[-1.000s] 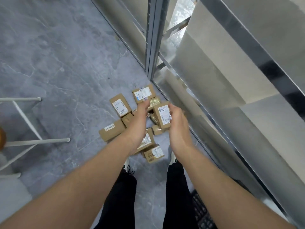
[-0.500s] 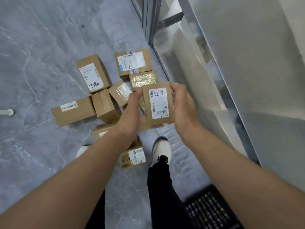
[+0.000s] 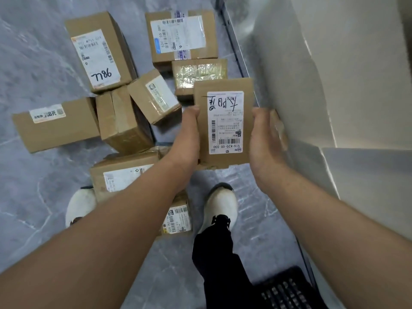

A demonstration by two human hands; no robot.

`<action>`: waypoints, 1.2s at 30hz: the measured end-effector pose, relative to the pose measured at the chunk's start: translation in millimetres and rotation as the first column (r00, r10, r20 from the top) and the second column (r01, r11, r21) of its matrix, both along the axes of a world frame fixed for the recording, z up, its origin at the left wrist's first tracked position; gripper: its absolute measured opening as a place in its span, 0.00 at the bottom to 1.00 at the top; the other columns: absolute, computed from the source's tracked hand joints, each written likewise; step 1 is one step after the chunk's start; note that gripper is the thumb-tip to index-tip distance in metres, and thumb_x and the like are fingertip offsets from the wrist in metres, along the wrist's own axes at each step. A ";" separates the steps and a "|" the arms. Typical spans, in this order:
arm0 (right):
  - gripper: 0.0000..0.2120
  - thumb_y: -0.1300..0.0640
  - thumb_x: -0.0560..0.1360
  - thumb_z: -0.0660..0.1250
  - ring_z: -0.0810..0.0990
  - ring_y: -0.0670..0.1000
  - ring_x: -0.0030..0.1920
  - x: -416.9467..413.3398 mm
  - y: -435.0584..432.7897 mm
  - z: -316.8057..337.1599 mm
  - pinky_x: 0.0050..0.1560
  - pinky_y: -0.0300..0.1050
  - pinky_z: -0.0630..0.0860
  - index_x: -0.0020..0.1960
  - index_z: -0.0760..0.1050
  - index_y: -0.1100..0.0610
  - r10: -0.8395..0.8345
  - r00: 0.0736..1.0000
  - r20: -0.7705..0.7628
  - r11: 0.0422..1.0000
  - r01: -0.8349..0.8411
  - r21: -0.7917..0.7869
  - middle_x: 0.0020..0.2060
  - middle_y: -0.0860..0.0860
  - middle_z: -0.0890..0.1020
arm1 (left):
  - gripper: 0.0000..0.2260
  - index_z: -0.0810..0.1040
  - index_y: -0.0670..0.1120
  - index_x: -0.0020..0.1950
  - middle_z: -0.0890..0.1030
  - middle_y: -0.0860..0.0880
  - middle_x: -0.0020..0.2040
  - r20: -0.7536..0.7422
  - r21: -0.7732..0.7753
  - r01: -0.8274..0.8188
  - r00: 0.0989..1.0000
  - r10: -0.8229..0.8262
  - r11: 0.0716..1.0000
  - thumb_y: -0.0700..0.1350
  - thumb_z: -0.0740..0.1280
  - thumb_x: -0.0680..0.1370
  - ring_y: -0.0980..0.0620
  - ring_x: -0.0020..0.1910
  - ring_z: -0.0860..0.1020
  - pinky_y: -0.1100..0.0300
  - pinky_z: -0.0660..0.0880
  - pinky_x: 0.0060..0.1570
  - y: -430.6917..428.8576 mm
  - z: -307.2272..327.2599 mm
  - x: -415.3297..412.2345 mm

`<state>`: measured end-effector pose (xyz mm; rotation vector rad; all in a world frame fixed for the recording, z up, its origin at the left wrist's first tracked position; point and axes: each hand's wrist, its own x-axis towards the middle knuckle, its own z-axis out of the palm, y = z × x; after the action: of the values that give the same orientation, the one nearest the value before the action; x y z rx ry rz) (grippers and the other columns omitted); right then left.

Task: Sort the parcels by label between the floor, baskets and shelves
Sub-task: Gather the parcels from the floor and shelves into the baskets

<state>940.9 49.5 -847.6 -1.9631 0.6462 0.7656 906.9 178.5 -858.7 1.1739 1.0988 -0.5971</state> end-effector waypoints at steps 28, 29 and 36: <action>0.18 0.45 0.88 0.53 0.78 0.37 0.47 -29.1 120.6 349.1 0.45 0.42 0.71 0.67 0.77 0.49 -0.328 0.926 0.186 0.943 0.312 0.113 0.49 0.40 0.80 | 0.19 0.81 0.58 0.59 0.83 0.44 0.60 0.218 -0.011 0.214 0.954 -0.206 0.977 0.64 0.54 0.81 0.42 0.60 0.81 0.48 0.77 0.59 134.6 353.9 13.4; 0.18 0.45 0.89 0.53 0.78 0.36 0.47 -30.4 124.8 366.4 0.44 0.41 0.71 0.67 0.77 0.50 -0.335 0.920 0.204 0.942 0.317 0.113 0.48 0.39 0.80 | 0.20 0.80 0.57 0.62 0.83 0.43 0.60 0.247 -0.010 0.239 0.942 -0.229 0.971 0.64 0.54 0.81 0.41 0.61 0.81 0.46 0.76 0.63 139.4 370.7 13.2; 0.19 0.47 0.89 0.52 0.77 0.32 0.42 -47.1 145.6 488.6 0.39 0.32 0.69 0.65 0.77 0.55 -0.408 0.828 0.384 0.910 0.405 0.092 0.46 0.39 0.77 | 0.18 0.82 0.60 0.53 0.84 0.46 0.59 0.413 0.028 0.382 0.837 -0.358 0.924 0.65 0.55 0.80 0.41 0.60 0.81 0.43 0.76 0.65 161.9 505.3 9.6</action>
<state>893.8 195.1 -358.9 -1.8087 0.7728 0.0962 916.6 340.4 -353.5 1.3999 0.4909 -0.6333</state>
